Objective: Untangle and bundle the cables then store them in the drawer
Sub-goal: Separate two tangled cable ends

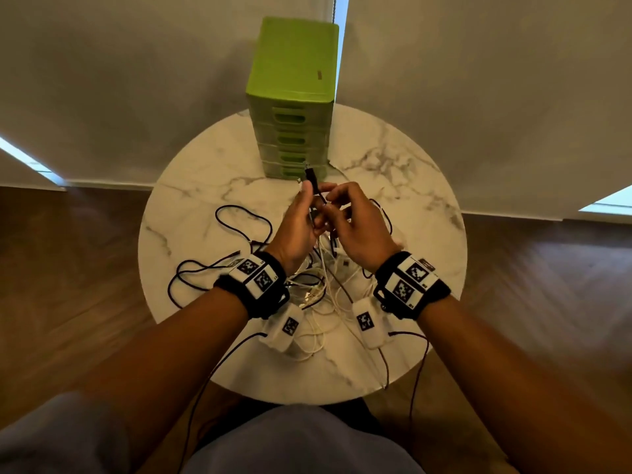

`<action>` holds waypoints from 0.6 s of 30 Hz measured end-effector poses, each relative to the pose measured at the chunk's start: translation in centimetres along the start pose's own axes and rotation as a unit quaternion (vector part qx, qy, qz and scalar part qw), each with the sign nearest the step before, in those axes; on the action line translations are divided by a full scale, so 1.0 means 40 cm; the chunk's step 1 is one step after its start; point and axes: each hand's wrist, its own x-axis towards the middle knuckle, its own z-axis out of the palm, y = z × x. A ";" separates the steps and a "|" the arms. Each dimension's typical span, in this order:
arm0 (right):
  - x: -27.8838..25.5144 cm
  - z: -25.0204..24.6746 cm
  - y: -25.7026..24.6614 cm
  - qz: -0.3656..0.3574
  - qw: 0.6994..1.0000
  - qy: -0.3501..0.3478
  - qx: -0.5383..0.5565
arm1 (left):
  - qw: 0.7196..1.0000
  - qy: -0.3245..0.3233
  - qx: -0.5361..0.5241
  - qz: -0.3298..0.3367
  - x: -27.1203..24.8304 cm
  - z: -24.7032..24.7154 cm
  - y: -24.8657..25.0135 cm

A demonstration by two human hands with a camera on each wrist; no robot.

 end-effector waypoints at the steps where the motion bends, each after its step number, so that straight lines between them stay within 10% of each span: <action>1: -0.002 0.003 0.002 0.006 1.000 -0.003 -0.006 | 1.000 -0.002 0.026 0.008 -0.005 -0.001 0.003; 7: -0.015 0.013 0.043 0.051 0.994 -0.066 -0.070 | 0.983 0.066 0.165 0.045 -0.006 -0.028 0.009; 12: -0.012 -0.006 0.120 0.021 0.929 -0.180 -0.322 | 0.992 0.082 0.053 0.085 0.025 -0.063 0.061; 18: 0.026 -0.055 0.143 0.024 0.892 -0.252 -0.375 | 0.978 0.140 -0.055 0.147 0.076 -0.137 0.197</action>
